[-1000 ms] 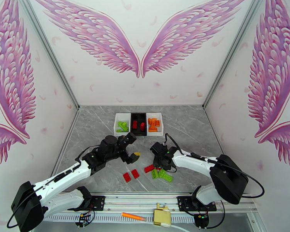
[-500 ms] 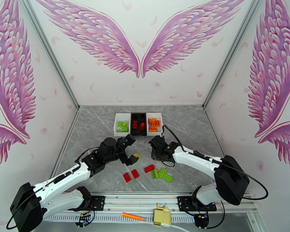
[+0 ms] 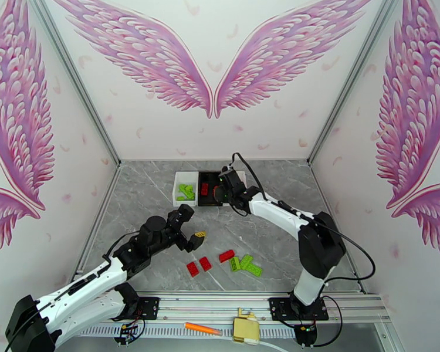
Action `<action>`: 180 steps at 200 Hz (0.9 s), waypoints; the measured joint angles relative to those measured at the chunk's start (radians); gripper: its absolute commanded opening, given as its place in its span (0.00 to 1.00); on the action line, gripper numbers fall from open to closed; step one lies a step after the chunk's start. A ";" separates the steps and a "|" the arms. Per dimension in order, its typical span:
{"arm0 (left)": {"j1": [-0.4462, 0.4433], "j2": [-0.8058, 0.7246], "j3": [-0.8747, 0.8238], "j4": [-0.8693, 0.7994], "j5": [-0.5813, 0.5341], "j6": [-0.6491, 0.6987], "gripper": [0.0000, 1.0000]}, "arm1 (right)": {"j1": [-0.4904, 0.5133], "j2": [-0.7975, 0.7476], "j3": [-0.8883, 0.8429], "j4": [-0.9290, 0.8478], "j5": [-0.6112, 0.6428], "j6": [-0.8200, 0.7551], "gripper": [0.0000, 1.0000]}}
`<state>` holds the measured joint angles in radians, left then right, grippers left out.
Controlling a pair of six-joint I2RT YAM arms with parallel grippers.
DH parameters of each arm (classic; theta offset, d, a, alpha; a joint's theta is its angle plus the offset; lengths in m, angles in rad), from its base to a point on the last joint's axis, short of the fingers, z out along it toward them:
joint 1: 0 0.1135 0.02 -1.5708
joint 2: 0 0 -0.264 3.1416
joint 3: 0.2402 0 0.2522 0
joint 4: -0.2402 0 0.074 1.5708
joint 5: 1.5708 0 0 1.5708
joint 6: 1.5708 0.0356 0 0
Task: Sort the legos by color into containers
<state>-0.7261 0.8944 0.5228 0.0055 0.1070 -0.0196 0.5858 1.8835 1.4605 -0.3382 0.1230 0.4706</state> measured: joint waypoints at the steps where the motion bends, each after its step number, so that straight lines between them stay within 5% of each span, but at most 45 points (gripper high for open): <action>1: 0.000 -0.001 0.000 0.000 0.000 0.000 0.99 | -0.001 0.005 0.004 0.001 -0.002 0.000 0.29; 48: 0.002 -0.008 0.000 0.004 -0.019 -0.014 0.99 | -0.038 0.242 0.242 0.029 -0.066 -0.029 0.32; 109: 0.004 -0.008 0.000 -0.004 -0.019 -0.003 0.99 | -0.040 0.295 0.311 0.032 -0.113 -0.053 0.67; 143: 0.006 -0.008 0.000 -0.018 0.002 0.025 0.99 | -0.040 0.154 0.138 0.055 -0.131 -0.064 0.81; 180: 0.006 -0.011 0.000 -0.019 0.074 0.071 0.99 | -0.040 -0.132 -0.153 0.075 -0.139 -0.076 0.86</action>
<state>-0.7200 0.8837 0.5224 -0.0135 0.1806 0.0509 0.5461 1.7519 1.3079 -0.2630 -0.0158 0.3950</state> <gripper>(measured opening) 0.991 0.858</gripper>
